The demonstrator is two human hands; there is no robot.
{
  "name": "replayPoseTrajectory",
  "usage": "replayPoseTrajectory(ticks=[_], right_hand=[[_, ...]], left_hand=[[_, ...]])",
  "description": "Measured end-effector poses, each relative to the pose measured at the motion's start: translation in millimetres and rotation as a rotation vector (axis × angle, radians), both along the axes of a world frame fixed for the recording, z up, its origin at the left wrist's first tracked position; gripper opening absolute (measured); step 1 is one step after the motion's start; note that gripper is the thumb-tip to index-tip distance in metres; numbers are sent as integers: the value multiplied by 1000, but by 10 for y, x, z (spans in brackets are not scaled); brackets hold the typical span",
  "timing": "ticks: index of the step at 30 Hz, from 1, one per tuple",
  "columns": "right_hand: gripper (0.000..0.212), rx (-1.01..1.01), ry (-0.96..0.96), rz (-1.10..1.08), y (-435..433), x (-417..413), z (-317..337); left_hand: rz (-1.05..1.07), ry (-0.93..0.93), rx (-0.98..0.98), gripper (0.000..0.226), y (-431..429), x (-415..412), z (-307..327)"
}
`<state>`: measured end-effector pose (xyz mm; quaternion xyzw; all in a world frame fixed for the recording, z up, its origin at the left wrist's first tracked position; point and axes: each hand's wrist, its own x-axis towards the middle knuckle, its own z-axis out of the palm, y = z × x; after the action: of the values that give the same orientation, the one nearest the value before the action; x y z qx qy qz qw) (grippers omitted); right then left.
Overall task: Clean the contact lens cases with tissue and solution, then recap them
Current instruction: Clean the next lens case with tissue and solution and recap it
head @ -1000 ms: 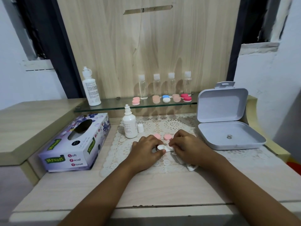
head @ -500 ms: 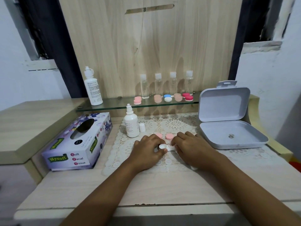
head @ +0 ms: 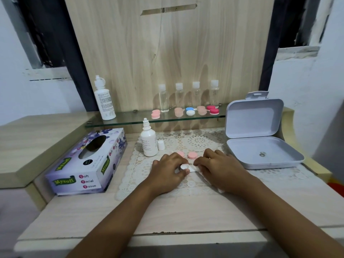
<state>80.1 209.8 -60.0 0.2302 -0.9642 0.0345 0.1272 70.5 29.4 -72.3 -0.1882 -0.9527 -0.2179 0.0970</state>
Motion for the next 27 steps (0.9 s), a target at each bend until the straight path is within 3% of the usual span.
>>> replayPoseTrajectory(ticks=[5, 13, 17, 19, 21, 24, 27], right_hand=[[33, 71, 20, -3, -62, 22, 29], [33, -44, -61, 39, -7, -42, 4], [76, -147, -73, 57, 36, -54, -29], [83, -110, -53, 34, 28, -52, -37], [77, -43, -23, 23, -1, -23, -30], [41, 18, -7, 18, -32, 15, -23], [37, 45, -6, 6, -50, 39, 5]], left_hand=[[1, 2, 4, 23, 2, 8, -1], [3, 0, 6, 24, 3, 15, 3], [0, 4, 8, 24, 1, 17, 3], [-1, 3, 9, 24, -1, 20, 5], [-1, 1, 7, 25, -1, 23, 4], [1, 2, 1, 25, 1, 20, 4], [7, 0, -5, 26, 2, 18, 4]])
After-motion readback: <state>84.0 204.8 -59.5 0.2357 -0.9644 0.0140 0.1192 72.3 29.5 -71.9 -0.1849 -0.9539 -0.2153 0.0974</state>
